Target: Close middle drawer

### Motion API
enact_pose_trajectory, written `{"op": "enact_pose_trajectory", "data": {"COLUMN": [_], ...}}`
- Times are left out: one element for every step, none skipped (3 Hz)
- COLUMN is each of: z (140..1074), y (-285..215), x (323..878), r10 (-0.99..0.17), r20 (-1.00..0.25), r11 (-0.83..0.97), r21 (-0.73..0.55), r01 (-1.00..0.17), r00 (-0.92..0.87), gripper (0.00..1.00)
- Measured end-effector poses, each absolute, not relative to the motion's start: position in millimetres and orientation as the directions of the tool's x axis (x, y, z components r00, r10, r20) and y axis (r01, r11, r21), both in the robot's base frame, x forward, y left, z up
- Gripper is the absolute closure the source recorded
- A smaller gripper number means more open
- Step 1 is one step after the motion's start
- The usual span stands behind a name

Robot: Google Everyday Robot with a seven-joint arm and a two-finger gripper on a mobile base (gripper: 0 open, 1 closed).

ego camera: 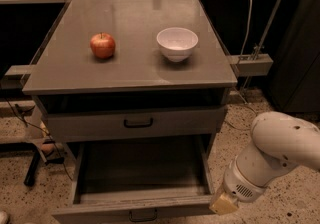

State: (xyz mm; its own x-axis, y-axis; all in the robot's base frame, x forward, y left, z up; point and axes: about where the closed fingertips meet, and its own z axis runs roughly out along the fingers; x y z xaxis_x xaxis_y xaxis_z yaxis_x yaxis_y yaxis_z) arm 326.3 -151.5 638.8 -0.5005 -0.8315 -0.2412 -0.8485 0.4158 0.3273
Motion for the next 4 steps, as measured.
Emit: {"op": "enact_pose_trajectory", "data": {"z": [604, 555, 519, 487], "y": [-150, -150, -152, -153], "x": [325, 333, 339, 342], "r10": [-0.796, -0.749, -0.711, -0.692], "r20": [-0.254, -0.263, -0.271, -0.265], "r11": [0.45, 0.507, 0.547, 0.57], "r21": [0.36, 0.363, 0.366, 0.37], "r01": [-0.818, -0.782, -0.753, -0.734], "r00": [-0.549, -0.608, -0.649, -0.671], "gripper": [1.0, 1.0, 1.0, 1.0]}}
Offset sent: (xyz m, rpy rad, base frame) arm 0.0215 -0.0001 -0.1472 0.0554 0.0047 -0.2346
